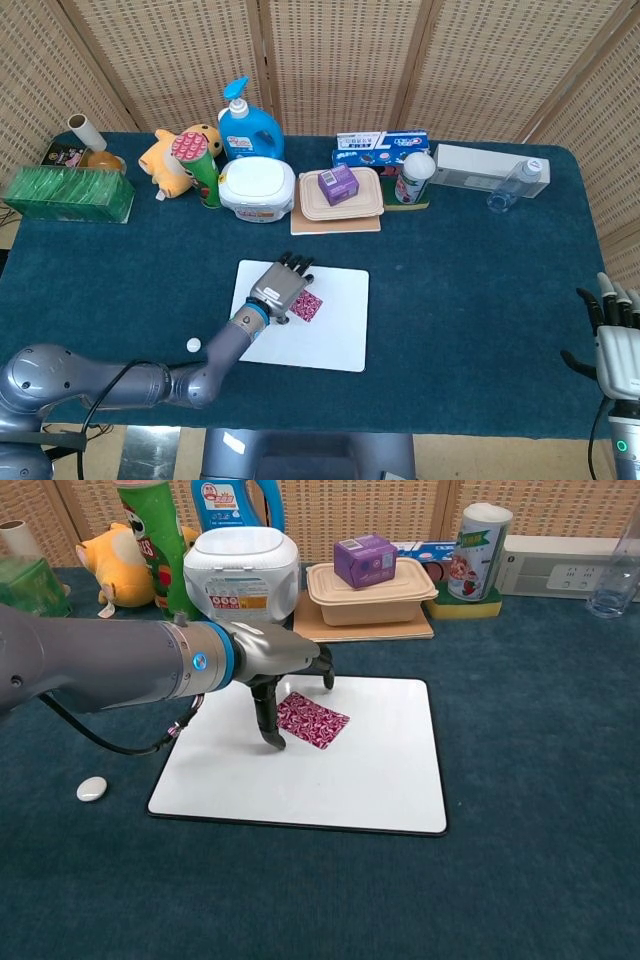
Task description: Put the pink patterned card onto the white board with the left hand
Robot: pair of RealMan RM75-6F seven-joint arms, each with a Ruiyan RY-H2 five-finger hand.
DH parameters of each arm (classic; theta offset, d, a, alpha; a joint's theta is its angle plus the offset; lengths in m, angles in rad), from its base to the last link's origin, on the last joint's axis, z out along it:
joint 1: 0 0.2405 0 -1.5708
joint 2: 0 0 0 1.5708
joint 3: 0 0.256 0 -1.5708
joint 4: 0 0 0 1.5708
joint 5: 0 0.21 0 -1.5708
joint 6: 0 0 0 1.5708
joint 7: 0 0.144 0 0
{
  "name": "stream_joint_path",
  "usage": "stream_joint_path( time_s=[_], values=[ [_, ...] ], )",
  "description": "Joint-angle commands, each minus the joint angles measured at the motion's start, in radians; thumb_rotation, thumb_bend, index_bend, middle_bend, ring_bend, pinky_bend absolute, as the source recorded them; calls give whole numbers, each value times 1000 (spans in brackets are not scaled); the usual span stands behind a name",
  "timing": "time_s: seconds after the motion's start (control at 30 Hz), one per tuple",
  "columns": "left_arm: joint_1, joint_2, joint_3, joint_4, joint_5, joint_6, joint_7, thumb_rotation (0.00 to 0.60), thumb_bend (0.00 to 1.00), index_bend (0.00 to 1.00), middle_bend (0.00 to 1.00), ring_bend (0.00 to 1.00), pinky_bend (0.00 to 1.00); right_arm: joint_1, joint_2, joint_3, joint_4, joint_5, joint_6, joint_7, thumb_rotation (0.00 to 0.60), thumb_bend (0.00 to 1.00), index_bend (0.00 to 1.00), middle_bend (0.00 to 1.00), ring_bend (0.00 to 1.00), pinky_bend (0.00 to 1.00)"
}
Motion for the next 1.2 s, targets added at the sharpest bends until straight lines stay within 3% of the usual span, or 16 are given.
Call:
stream_joint_path(
  time_s=[0.03,0.17,0.33,0.5,0.63,0.97,1.2],
  values=[
    [-6,5,3,-14,-6,14,1,600,93,0,0,0,24,0,0,-1,-1,-1,1,-1,600,28,155,0,0,0],
    [6,24,6,-43,26,42,-22,600,90,0,0,0,25,-1,1,-2,-2,-4,2,-2,600,28,154,0,0,0],
    [55,80,29,-99,145,60,-96,600,91,0,0,0,24,-2,2,-3,-3,-9,5,-3,600,28,154,0,0,0],
    [146,181,92,-173,309,61,-219,600,105,9,0,0,25,-4,3,-5,-7,-14,9,-1,600,27,154,0,0,0],
    [226,268,153,-221,454,59,-339,600,116,108,0,0,25,-4,3,-6,-8,-17,10,-3,600,28,154,0,0,0],
    [398,386,290,-199,758,109,-579,600,134,252,0,0,24,-6,-1,-14,-15,-32,17,-16,600,27,155,0,0,0],
    [476,393,322,-155,824,136,-627,600,154,263,0,0,24,-6,-1,-18,-15,-38,14,-12,600,27,155,0,0,0]
  ],
)
